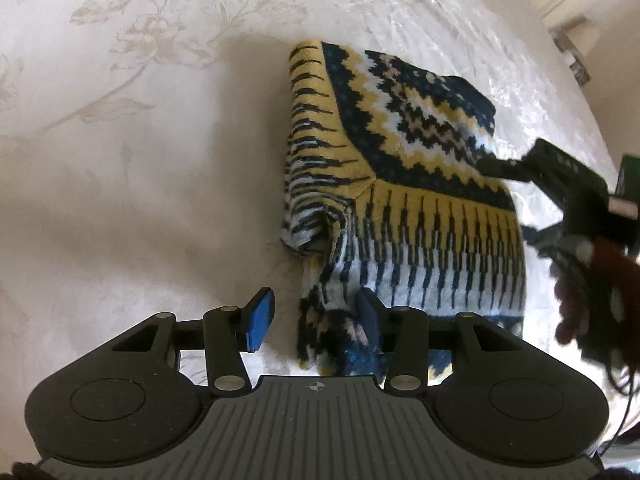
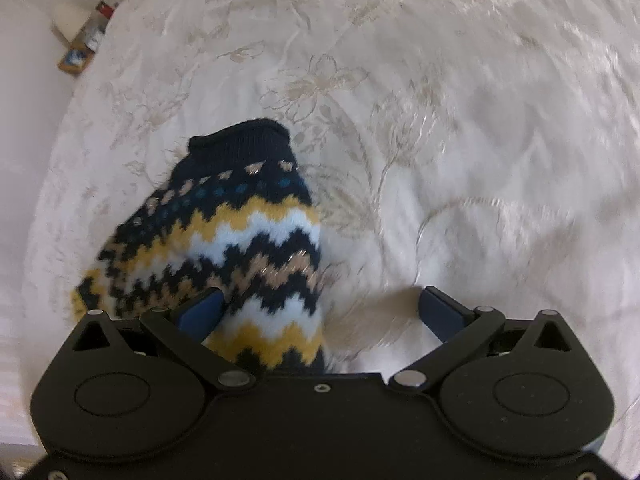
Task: Fold small clothes
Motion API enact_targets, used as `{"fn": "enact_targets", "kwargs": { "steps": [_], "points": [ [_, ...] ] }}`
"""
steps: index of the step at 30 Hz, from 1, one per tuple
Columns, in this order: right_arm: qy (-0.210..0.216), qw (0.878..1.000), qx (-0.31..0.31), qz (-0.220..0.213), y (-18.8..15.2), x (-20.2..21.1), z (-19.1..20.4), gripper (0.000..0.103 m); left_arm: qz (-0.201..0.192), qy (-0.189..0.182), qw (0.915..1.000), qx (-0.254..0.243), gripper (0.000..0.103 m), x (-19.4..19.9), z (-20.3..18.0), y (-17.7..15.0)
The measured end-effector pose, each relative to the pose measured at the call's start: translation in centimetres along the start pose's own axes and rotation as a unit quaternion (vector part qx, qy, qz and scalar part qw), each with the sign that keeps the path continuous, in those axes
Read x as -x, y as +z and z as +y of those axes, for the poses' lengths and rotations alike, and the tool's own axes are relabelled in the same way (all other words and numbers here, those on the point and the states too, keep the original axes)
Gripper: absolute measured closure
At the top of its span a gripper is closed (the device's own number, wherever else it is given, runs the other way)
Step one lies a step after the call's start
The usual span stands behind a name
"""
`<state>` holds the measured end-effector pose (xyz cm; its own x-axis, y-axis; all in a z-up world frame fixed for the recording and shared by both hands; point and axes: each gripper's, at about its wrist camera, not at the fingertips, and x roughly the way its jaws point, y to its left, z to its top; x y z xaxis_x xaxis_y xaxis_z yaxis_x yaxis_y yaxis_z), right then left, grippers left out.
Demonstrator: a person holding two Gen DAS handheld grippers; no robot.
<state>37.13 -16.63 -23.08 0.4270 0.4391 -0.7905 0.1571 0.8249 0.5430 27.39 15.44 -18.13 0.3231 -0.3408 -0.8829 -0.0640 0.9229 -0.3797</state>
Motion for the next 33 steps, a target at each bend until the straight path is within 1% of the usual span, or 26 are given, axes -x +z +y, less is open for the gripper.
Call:
{"fn": "enact_targets", "kwargs": {
  "steps": [3,5,7,9,11,14,16,17,18,19,20,21,22,23,24,26,27,30,33],
  "points": [
    [0.037,0.999,-0.002,0.012,-0.9,0.1,-0.4,0.0,0.011,-0.032,0.9993,0.012,0.058,-1.0,0.2,0.6],
    [0.059,0.998,-0.004,0.023,-1.5,0.0,-0.5,0.0,0.018,-0.045,0.9987,0.014,0.057,-1.8,-0.3,1.1],
    [0.075,0.997,-0.002,0.031,-2.0,0.1,-0.5,0.0,0.026,-0.049,0.9984,0.007,0.054,-2.8,-0.9,1.7],
    [0.086,0.996,-0.002,0.038,-2.4,-0.1,-0.5,0.0,0.035,-0.057,0.9977,0.005,0.051,-3.8,-1.4,2.3],
    [0.096,0.994,0.001,0.046,-2.8,-0.1,-0.5,0.0,0.043,-0.068,0.9967,0.004,0.042,-4.7,-1.8,2.8],
    [0.108,0.992,0.004,0.062,-3.1,-0.4,-0.3,0.0,0.052,-0.078,0.9956,0.0,0.04,-5.2,-2.0,3.1],
    [0.107,0.992,0.009,0.065,-3.2,-0.6,0.0,0.0,0.062,-0.09,0.994,0.001,0.041,-5.2,-1.9,3.4],
    [0.105,0.992,0.012,0.066,-3.3,-0.7,0.2,0.0,0.064,-0.099,0.993,0.005,0.047,-5.2,-1.7,3.5],
    [0.104,0.992,0.014,0.067,-3.4,-0.9,0.4,0.0,0.067,-0.113,0.9913,0.009,0.06,-5.3,-1.5,3.6],
    [0.103,0.992,0.015,0.069,-3.5,-0.8,0.4,0.0,0.071,-0.126,0.9894,0.014,0.065,-5.2,-1.2,3.6],
    [0.103,0.992,0.015,0.072,-3.6,-0.8,0.5,0.0,0.075,-0.133,0.9882,0.018,0.074,-5.1,-1.0,3.6],
    [0.103,0.992,0.018,0.073,-3.7,-0.7,0.6,0.009,0.08,-0.139,0.9868,0.02,0.083,-5.0,-0.8,3.6],
    [0.1,0.992,0.027,0.074,-3.8,-0.6,0.9,0.018,0.086,-0.145,0.9856,0.018,0.084,-5.1,-0.8,3.6],
    [0.087,0.993,0.039,0.074,-3.9,-0.5,1.2,0.033,0.086,-0.146,0.9854,0.013,0.084,-4.9,-0.9,3.5],
    [0.088,0.992,0.048,0.074,-4.0,-0.3,1.3,0.039,0.085,-0.148,0.9854,0.007,0.086,-4.7,-1.1,3.4],
    [0.092,0.992,0.053,0.073,-4.0,0.4,1.4,0.046,0.087,-0.162,0.9829,0.004,0.087,-4.3,-1.5,3.0],
    [0.09,0.992,0.054,0.075,-4.0,0.8,1.4,0.047,0.086,-0.167,0.9823,0.006,0.087,-4.0,-1.8,2.7],
    [0.089,0.991,0.067,0.079,-4.5,2.2,1.6,0.049,0.08,-0.168,0.9826,0.003,0.087,-3.1,-2.7,1.5],
    [0.08,0.99,0.075,0.088,-5.9,3.7,1.0,0.049,0.078,-0.172,0.9819,0.009,0.086,-2.2,-3.5,-0.6]
  ]
}}
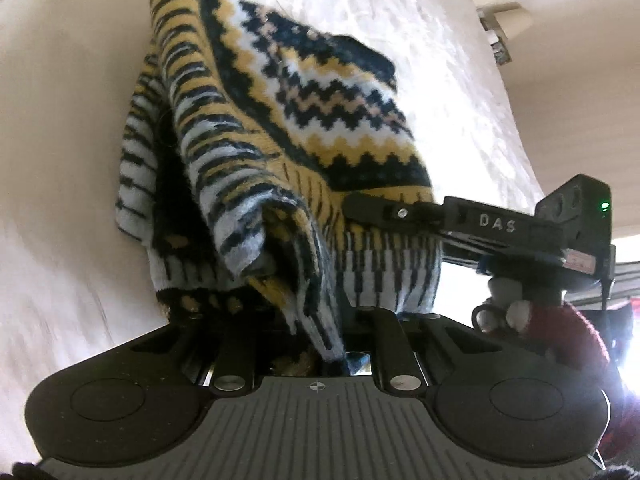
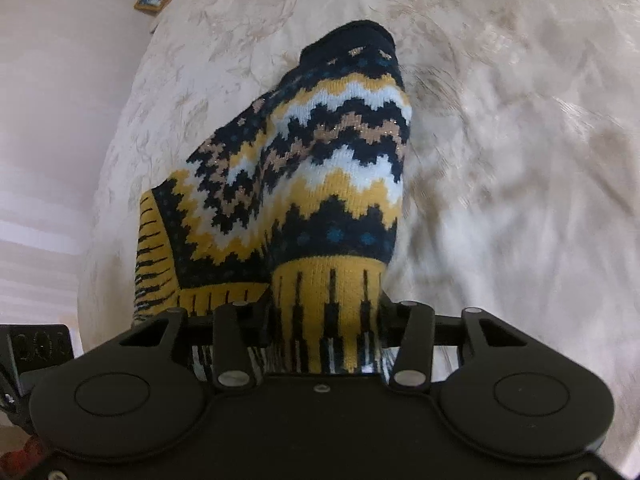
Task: Fold small clothes
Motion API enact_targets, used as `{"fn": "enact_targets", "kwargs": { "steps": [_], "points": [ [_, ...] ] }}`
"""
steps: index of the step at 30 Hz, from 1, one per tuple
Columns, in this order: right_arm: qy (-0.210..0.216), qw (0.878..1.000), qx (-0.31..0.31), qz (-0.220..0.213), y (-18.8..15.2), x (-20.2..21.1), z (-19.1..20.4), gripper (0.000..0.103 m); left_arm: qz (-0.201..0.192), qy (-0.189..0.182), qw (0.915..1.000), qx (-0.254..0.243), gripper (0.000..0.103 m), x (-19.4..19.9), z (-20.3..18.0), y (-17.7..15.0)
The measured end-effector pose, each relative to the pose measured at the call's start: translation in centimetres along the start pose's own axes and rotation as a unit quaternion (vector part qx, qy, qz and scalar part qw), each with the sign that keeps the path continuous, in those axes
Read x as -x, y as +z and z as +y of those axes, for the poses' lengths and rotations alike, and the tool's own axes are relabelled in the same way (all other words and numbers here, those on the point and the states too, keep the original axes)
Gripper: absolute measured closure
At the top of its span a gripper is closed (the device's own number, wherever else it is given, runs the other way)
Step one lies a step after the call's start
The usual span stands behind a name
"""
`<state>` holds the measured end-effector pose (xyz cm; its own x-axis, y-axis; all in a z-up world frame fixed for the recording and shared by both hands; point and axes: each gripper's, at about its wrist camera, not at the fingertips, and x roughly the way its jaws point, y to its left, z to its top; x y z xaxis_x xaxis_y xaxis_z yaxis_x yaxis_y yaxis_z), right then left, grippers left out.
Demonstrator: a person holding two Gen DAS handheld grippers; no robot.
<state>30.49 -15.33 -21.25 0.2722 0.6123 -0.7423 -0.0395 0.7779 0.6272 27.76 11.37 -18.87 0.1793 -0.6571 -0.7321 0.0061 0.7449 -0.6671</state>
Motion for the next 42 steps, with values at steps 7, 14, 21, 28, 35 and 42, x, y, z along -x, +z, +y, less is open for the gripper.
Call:
{"fn": "enact_targets", "kwargs": {
  "steps": [7,14,21,28,35,42],
  "points": [
    [0.014,1.0,-0.014,0.017,-5.9,3.7,-2.8,0.05,0.003,0.017,0.9993,-0.033,0.087,0.3,-1.8,-4.8],
    [-0.008,1.0,-0.027,0.009,-9.6,6.6,-4.4,0.046,0.023,0.067,0.9915,-0.109,0.085,-0.5,-2.9,-5.6],
    [-0.039,0.997,-0.056,-0.021,-10.6,7.4,-5.5,0.031,-0.029,0.11,0.9935,-0.004,0.079,0.3,2.1,-1.5],
    [-0.066,0.997,-0.021,-0.03,-10.7,7.9,-4.9,0.026,-0.046,0.133,0.9899,-0.012,0.078,2.4,3.3,-0.4],
    [-0.085,0.995,0.007,-0.059,-10.4,8.4,-3.8,0.017,-0.116,0.167,0.9697,-0.136,0.078,6.1,-2.4,-1.1],
    [-0.108,0.992,0.019,-0.055,-9.4,7.3,-3.9,0.017,-0.102,0.187,0.9618,-0.172,0.077,2.7,-3.7,1.3]
  ]
}}
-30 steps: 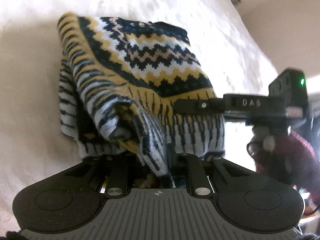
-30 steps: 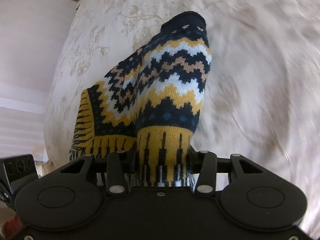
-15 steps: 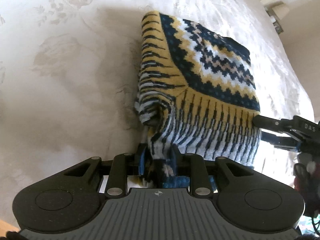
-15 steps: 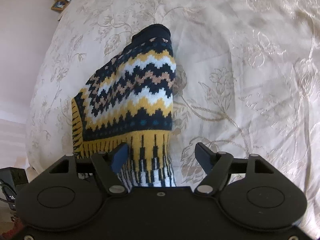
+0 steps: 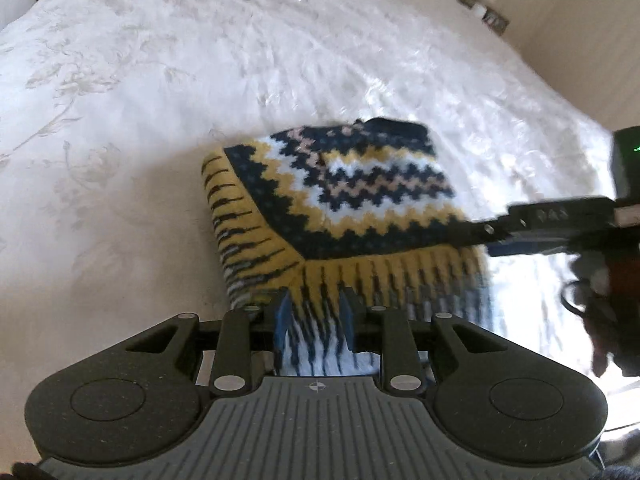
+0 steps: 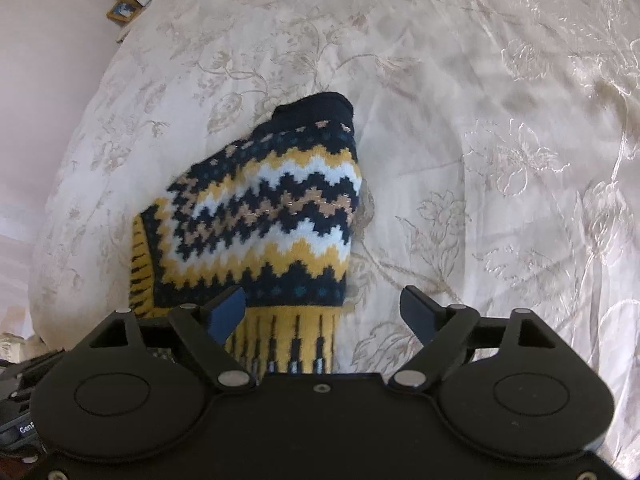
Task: Fold small clothes
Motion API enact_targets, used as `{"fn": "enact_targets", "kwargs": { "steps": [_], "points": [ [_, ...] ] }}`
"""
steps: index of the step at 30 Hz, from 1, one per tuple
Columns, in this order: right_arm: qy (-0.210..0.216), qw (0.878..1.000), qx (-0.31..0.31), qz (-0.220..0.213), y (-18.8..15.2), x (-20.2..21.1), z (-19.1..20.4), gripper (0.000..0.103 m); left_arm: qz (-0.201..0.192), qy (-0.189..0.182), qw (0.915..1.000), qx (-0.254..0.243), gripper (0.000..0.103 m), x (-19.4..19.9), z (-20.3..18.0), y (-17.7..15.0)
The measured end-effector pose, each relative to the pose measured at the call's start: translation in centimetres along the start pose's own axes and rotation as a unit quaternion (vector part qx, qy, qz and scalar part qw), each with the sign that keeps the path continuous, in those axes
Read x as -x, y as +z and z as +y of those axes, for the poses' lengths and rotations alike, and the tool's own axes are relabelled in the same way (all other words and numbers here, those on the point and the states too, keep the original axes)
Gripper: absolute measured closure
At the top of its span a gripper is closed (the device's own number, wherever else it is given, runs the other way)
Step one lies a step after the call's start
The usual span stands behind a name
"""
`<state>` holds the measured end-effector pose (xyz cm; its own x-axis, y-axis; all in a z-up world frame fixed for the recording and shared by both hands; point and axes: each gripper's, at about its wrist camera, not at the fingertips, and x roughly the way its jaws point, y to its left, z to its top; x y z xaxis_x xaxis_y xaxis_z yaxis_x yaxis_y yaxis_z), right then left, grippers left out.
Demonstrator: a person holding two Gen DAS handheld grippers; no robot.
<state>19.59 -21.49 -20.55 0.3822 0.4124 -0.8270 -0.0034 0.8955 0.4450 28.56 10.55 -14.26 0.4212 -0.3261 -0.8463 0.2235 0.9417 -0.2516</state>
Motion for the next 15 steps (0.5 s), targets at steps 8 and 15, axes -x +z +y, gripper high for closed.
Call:
{"fn": "enact_targets", "kwargs": {
  "steps": [8,15],
  "points": [
    [-0.064,0.997,0.016,0.03,0.5,-4.0,-0.8,0.002,0.041,0.039,0.9983,0.011,0.073,-4.4,1.5,1.8],
    [-0.077,0.997,0.015,0.024,0.6,-5.3,-0.3,0.0,0.043,0.031,0.9986,-0.002,0.069,-4.8,1.7,1.7]
  ]
}}
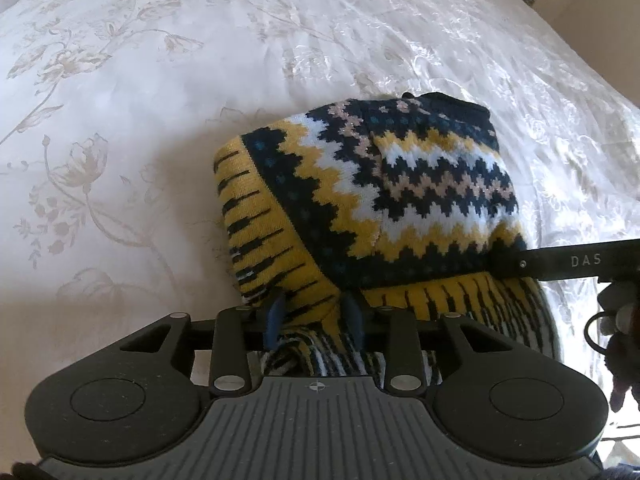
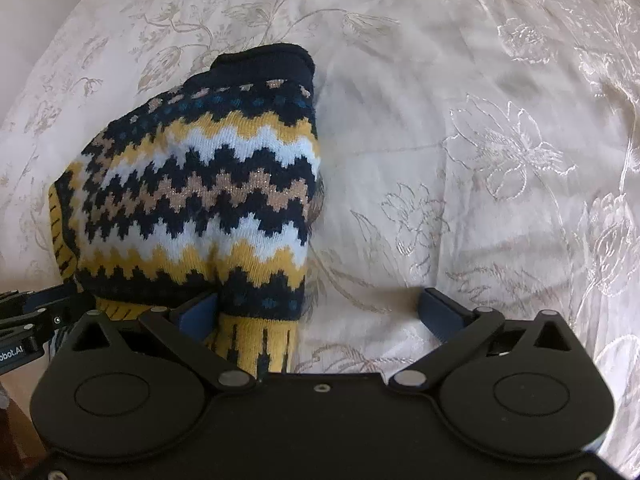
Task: Fold small clothes
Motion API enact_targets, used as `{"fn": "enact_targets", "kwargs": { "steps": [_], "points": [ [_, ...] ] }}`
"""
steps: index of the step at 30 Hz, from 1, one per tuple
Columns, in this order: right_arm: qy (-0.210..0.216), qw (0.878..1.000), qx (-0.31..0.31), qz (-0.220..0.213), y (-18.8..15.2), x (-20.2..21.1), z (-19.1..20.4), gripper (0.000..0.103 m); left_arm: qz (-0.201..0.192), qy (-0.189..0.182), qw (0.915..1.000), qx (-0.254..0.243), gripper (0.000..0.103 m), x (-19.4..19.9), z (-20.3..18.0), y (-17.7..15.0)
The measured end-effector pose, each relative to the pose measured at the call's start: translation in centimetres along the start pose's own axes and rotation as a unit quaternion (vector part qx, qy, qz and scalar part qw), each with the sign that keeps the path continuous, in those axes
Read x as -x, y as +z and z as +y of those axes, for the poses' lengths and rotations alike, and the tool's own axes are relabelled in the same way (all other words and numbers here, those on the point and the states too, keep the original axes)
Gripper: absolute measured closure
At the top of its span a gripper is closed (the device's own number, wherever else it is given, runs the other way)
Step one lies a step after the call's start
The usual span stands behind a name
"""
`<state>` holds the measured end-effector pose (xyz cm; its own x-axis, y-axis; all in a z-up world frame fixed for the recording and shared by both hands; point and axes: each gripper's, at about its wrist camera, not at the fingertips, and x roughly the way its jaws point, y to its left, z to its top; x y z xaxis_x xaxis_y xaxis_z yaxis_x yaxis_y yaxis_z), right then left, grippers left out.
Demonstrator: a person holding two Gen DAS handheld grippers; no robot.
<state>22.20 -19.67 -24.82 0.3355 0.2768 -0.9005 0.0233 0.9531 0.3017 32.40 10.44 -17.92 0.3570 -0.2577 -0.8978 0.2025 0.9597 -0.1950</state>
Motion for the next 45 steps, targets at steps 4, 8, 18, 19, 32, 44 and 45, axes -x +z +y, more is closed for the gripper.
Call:
{"fn": "enact_targets", "kwargs": {
  "steps": [4,8,18,19,32,44,45],
  "points": [
    [0.0,1.0,-0.005,-0.009,-0.3,0.0,0.1,0.0,0.0,-0.006,1.0,-0.002,0.06,-0.3,0.1,0.2],
    [0.004,1.0,-0.015,-0.019,-0.6,0.2,-0.2,0.0,0.002,-0.021,0.9998,-0.006,0.035,-0.7,-0.2,0.4],
    [0.011,0.998,-0.046,-0.036,-1.5,2.0,-0.4,0.0,0.006,-0.048,0.9968,-0.064,0.005,0.4,-1.6,0.7],
    [0.009,0.998,-0.048,-0.043,-1.6,2.3,-0.2,0.0,0.001,-0.044,0.9972,-0.06,0.005,0.7,-1.4,0.9],
    [-0.009,0.99,-0.027,-0.136,-3.6,8.0,2.4,0.0,-0.085,0.069,0.9939,-0.01,0.009,7.6,1.0,2.6],
    [0.047,0.967,0.05,-0.247,-7.1,15.5,3.0,0.0,-0.171,0.12,0.9764,0.053,0.01,14.6,-3.7,-1.3],
    [0.047,0.964,0.054,-0.255,-7.6,16.1,3.0,0.0,-0.172,0.126,0.9753,0.058,0.01,14.8,-4.1,-1.8]
  ]
}}
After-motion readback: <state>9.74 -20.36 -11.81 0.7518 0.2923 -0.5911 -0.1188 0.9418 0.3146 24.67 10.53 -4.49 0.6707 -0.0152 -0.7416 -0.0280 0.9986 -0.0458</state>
